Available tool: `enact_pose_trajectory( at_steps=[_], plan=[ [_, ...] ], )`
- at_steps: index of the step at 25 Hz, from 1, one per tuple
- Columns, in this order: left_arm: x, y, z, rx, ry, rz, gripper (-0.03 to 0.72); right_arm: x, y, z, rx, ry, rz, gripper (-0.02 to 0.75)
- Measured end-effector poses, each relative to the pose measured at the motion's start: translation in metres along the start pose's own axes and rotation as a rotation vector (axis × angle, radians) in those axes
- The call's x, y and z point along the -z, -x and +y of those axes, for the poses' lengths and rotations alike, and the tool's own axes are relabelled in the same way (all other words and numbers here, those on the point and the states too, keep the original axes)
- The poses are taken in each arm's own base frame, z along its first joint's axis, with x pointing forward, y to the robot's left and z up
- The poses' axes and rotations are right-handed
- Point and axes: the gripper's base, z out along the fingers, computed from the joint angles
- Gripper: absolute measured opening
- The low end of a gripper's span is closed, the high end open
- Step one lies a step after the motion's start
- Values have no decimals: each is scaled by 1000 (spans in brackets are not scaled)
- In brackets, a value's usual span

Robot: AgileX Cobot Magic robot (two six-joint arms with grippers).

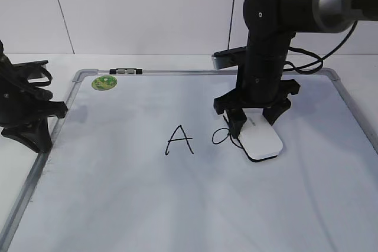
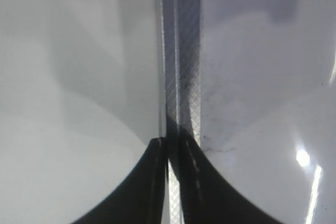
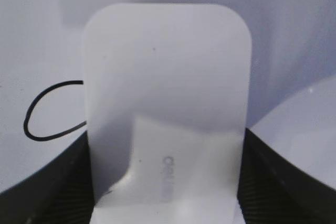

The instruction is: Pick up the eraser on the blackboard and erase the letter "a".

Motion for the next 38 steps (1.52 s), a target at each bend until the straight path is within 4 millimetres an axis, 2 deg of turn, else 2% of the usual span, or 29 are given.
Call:
enact_pose_trajectory(
  at_steps=[9,16,32,38],
  plan=[
    [0,0,0,0,0,0,55,-1,0,15,69,-49,10,538],
    [0,0,0,0,0,0,55,0,-2,43,139,-42,-7,538],
    [0,0,0,0,0,0,55,1,-2,54,125,56,-5,538],
    [0,0,0,0,0,0,55,1,-2,53,135,-43,-17,538]
  ],
)
